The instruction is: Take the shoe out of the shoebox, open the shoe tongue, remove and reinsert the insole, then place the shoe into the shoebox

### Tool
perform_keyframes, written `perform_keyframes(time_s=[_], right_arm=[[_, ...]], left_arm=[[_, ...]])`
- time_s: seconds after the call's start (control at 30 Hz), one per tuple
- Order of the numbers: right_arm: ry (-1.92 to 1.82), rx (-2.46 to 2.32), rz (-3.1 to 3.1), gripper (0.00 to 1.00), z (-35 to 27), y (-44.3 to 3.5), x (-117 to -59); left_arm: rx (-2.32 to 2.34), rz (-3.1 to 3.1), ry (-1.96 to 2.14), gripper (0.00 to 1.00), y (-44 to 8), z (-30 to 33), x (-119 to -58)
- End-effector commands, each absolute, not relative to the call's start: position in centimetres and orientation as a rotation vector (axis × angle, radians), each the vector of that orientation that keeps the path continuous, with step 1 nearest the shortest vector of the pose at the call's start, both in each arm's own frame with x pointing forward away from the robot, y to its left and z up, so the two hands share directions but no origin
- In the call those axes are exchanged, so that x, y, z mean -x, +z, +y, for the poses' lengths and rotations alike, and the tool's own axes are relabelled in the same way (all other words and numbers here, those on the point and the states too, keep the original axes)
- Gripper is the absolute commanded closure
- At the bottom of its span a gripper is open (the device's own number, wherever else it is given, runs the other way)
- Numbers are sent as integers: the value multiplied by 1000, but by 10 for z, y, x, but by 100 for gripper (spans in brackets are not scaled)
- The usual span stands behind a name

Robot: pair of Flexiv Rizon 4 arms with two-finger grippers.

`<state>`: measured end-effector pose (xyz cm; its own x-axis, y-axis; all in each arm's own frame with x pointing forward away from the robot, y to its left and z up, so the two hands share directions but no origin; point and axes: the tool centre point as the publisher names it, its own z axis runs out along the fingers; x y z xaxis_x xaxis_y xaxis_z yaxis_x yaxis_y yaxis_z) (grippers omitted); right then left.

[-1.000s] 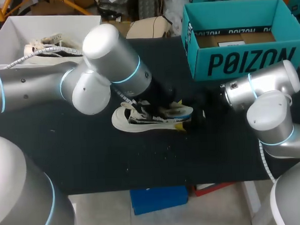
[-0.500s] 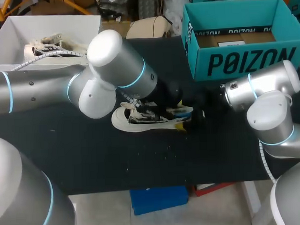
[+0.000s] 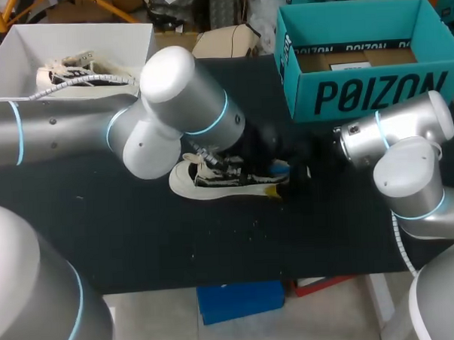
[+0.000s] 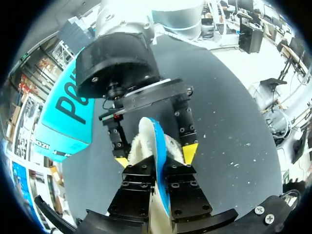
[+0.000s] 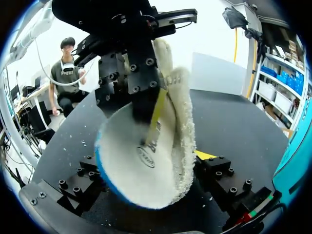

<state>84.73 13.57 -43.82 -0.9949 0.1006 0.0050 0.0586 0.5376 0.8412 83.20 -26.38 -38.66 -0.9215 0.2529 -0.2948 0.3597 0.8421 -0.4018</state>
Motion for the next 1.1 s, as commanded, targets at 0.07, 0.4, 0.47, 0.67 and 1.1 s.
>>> perform_keyframes(time_s=[0.07,0.4,0.47,0.67,1.1], right_arm=[[1480,-143,2717,100,136,-442,-847],[1480,-143,2717,100,136,-442,-847],[1480,-143,2717,100,136,-442,-847],[1480,-143,2717,100,136,-442,-847],[1480,-143,2717,100,136,-442,-847]], left_arm=[[-573,2756,-759,100,-354,-239,-803],[-685,2685,-1141,100,-304,-242,-770],[-672,2646,-1287,100,-288,-250,-768],[-611,2576,-1507,100,-234,-275,-770],[-446,2599,-1713,100,-123,-302,-781]])
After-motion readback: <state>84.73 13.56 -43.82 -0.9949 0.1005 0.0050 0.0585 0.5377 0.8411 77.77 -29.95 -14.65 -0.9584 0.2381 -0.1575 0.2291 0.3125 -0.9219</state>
